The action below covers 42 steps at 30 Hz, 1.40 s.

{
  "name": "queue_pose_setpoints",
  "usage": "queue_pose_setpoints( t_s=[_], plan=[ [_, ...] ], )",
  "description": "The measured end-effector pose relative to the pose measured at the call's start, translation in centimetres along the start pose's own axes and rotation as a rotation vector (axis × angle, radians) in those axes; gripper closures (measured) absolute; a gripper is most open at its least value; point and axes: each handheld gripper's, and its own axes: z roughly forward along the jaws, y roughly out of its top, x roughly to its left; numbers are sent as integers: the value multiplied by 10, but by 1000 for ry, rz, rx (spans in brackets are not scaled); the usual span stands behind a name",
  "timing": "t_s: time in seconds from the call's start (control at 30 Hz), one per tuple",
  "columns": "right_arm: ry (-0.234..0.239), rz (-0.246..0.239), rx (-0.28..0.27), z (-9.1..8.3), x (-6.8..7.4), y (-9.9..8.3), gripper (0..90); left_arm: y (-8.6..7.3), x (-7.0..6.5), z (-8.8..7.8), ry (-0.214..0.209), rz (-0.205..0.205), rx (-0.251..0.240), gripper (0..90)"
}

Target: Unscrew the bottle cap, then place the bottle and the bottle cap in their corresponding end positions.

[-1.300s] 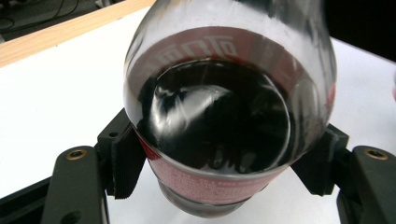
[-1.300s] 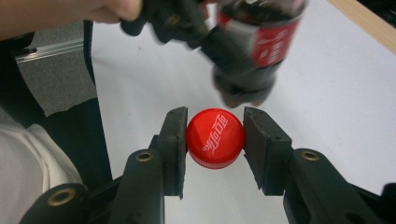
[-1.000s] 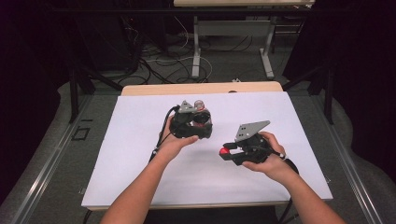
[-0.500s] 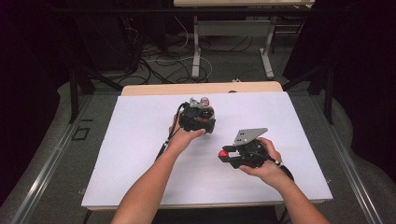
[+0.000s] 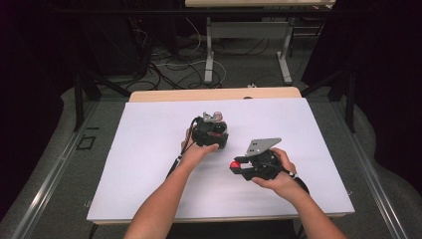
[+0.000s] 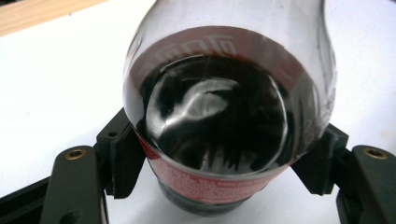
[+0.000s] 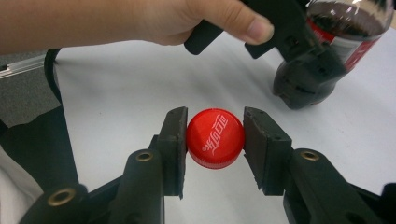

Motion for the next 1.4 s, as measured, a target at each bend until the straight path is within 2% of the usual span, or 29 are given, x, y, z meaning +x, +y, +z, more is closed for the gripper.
queue_pose_setpoints(
  t_s=[0.03, 0.1, 0.13, 0.27, 0.43, 0.5, 0.67, 0.7, 0.73, 0.87, 0.93, 0.97, 1.0, 1.07, 1.1, 1.17, 1.23, 1.4],
  plan=[
    [1, -3, 11, 0, 0, 1, 610, -1, 0, 0, -3, -13, -10, 292],
    [-10, -2, -2, 1, 0, 1, 610, -1, 0, 0, -2, 1, -8, 290],
    [-6, -6, -2, 1, 0, 1, 609, -1, 0, 0, 3, 16, -9, 289],
    [2, -6, 11, 1, 0, 2, 610, -3, -4, 0, 12, 35, 0, 284],
    [-12, -7, 0, 3, 0, 2, 610, -3, -1, 0, -11, 17, 0, 278],
    [-3, -5, 1, 4, 0, 2, 610, -3, 1, -1, -14, 4, 11, 263],
    [0, -3, 15, 6, -2, 3, 610, -3, 4, -5, -26, -18, -9, 199],
    [0, -2, 15, 7, -2, 4, 610, -3, 4, -6, -35, -38, -16, 186],
    [-1, -2, 10, 8, -2, 4, 610, -4, 4, -8, -34, -41, -27, 174],
    [-8, 2, 7, 12, -3, 4, 610, -7, 8, -19, -44, -60, -33, 150],
    [-10, -1, 8, 15, -4, 5, 610, -9, 10, -26, -42, -49, -32, 135],
    [-11, -2, 8, 17, -4, 5, 610, -10, 10, -30, -45, -66, -49, 136],
    [-15, -4, 10, 19, -4, 5, 610, -11, 12, -35, -37, -57, -48, 135],
    [-9, 2, 20, 23, -3, 5, 610, -13, 13, -42, -41, -82, -77, 132],
    [-8, -3, 29, 26, -2, 5, 610, -13, 15, -46, -35, -80, -71, 128],
    [-17, -14, 38, 32, -1, 4, 610, -16, 18, -53, -37, -88, -81, 102],
    [-5, -22, 55, 37, 0, 4, 610, -19, 21, -61, -37, -92, -73, 73],
    [1, -8, 64, 51, -1, 1, 610, -30, 23, -74, -28, -111, -82, 11]
  ],
)
